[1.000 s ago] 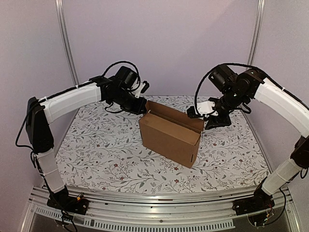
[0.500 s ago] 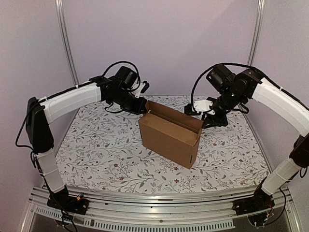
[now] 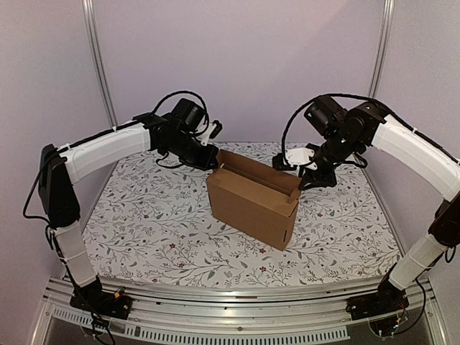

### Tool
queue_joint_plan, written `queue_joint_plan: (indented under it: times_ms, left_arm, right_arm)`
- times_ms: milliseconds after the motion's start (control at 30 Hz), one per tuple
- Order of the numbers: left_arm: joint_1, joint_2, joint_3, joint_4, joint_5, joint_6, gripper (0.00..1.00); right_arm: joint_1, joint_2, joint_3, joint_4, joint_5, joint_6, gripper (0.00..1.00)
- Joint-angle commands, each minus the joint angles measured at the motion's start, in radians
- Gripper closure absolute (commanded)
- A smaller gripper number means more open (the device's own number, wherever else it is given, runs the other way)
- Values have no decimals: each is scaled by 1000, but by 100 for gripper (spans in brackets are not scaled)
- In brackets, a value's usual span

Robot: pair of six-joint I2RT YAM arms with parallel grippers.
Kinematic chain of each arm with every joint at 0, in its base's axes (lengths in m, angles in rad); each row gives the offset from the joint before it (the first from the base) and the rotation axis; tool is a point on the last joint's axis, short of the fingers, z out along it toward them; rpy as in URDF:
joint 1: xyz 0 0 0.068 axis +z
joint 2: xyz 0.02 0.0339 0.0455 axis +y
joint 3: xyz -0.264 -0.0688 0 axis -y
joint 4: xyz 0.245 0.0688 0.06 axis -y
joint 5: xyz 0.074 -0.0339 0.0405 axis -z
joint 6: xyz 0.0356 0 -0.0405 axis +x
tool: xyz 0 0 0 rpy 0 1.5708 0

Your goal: Fold the paper box

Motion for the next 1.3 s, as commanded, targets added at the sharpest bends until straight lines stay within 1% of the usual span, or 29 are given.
queue_joint_plan:
  times_ms: [0, 167, 1133, 1267]
  left_arm:
    - [-17, -1, -28, -88, 3, 7, 100]
    - [-16, -2, -25, -91, 3, 5, 100]
    - [-16, -6, -33, -95, -3, 2, 100]
    - [-16, -13, -49, -81, -1, 7, 100]
  right_arm:
    - [7, -29, -6, -32, -11, -87, 73]
    - [7, -41, -3, -30, 17, -113, 73]
    - [11, -38, 4, -53, -21, -119, 73]
    - [23, -41, -2, -51, -2, -116, 73]
